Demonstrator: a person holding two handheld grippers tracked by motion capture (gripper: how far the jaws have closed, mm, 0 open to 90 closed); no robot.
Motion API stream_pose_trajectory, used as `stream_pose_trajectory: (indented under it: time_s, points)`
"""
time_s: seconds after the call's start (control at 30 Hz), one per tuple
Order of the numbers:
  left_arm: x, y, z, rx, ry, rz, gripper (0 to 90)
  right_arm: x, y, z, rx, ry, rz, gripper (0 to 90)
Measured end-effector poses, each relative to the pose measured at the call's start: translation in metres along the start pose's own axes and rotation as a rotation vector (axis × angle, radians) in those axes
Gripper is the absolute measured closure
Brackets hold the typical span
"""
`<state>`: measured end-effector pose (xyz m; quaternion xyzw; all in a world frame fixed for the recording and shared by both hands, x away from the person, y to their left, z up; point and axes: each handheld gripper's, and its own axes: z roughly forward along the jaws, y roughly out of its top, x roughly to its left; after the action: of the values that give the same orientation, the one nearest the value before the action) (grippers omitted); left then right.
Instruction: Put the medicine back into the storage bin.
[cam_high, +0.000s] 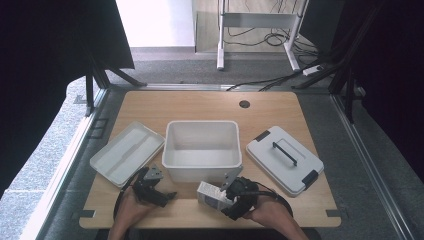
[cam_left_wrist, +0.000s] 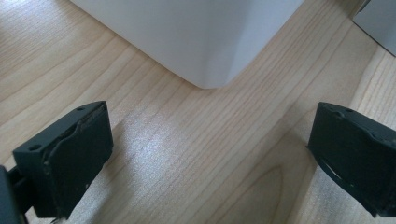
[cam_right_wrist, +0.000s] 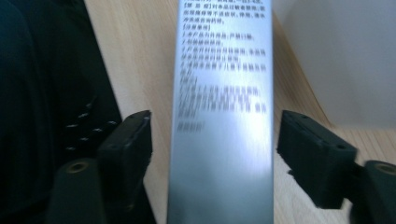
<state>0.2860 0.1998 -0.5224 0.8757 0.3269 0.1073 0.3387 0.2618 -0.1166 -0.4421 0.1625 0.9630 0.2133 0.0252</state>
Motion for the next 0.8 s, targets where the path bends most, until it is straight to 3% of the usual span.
stream_pose_trajectory:
  time_s: [0.03, 0.1, 0.17, 0.3, 0.57, 0.8]
  points:
    - [0.000, 0.000, 0.000, 0.000, 0.000, 0.000, 0.0, 0.000, 0.000, 0.000, 0.000, 0.000, 0.000, 28.7]
    - [0.000, 0.000, 0.000, 0.000, 0.000, 0.000, 0.0, -0.001, 0.009, 0.010, 0.065, -0.003, -0.019, 37.0]
    - [0.000, 0.000, 0.000, 0.000, 0.000, 0.000, 0.0, -0.001, 0.012, 0.013, 0.080, -0.006, -0.030, 39.0]
    - [0.000, 0.000, 0.000, 0.000, 0.000, -0.001, 0.0, 0.001, 0.019, 0.017, 0.127, -0.008, -0.066, 54.6]
    - [0.000, 0.000, 0.000, 0.000, 0.002, -0.002, 0.0, -0.001, 0.024, 0.001, 0.109, 0.015, -0.061, 55.7]
    - [0.000, 0.000, 0.000, 0.000, 0.004, -0.004, 0.0, -0.002, 0.037, -0.028, 0.090, 0.041, -0.068, 55.9]
